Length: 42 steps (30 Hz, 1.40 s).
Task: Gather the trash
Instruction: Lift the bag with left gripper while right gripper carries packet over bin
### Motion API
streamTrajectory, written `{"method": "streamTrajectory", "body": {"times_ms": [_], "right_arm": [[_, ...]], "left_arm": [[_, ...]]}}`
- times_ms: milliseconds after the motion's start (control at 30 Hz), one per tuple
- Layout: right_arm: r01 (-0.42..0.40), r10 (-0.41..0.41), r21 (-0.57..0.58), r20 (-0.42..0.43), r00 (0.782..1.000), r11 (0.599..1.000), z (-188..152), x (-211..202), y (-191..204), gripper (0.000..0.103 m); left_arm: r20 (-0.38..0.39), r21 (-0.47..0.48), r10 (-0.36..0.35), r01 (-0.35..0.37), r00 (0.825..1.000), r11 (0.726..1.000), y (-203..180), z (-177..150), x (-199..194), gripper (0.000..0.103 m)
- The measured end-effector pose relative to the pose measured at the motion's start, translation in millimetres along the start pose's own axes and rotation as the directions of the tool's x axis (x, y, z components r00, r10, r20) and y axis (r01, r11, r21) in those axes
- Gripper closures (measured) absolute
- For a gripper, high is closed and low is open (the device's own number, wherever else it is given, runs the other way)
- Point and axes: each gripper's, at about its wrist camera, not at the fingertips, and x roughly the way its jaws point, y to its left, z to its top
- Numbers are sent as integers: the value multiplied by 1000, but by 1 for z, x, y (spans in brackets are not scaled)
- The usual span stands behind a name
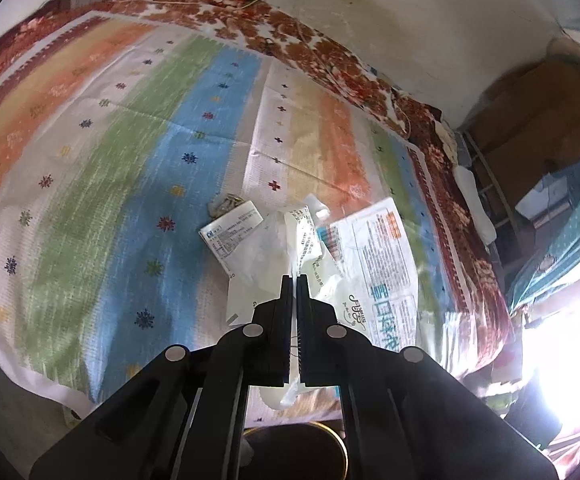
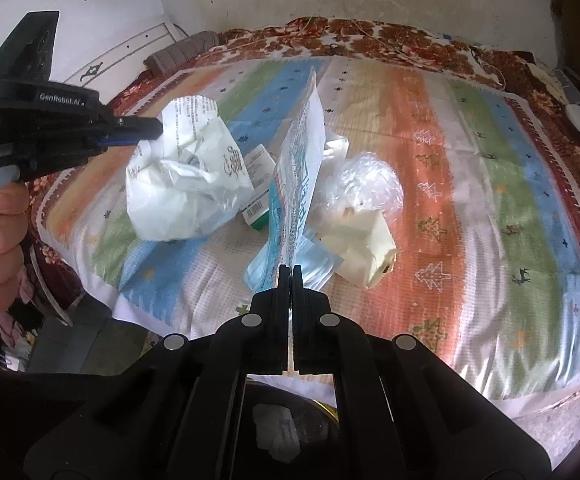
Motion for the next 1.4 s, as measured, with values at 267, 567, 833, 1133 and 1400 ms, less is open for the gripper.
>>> {"method": "streamTrajectory", "body": {"times_ms": [267, 567, 833, 1133, 1400], "right_arm": [[21, -20, -25, 42, 999, 999, -3, -28, 7, 103], [23, -18, -47, 91, 996, 999, -14, -64, 12, 103], [47, -38, -73, 115, 993, 996, -35, -90, 17, 103], [56, -53, -27, 103, 993, 998, -62, -103, 7, 103], [77, -72, -42, 100, 992, 996, -84, -111, 12, 103]], "left_arm": [[37, 136, 78, -82, 996, 987, -27, -14, -11, 102], [43, 163, 46, -52, 998, 985, -39, -24, -29, 102], [55, 182, 24, -34, 998, 983, -50, -38, -44, 102], [46, 192, 14, -23, 999, 981, -51, -62, -57, 102], [35, 195, -3, -3, 999, 981, -54, -84, -66, 102]]}}
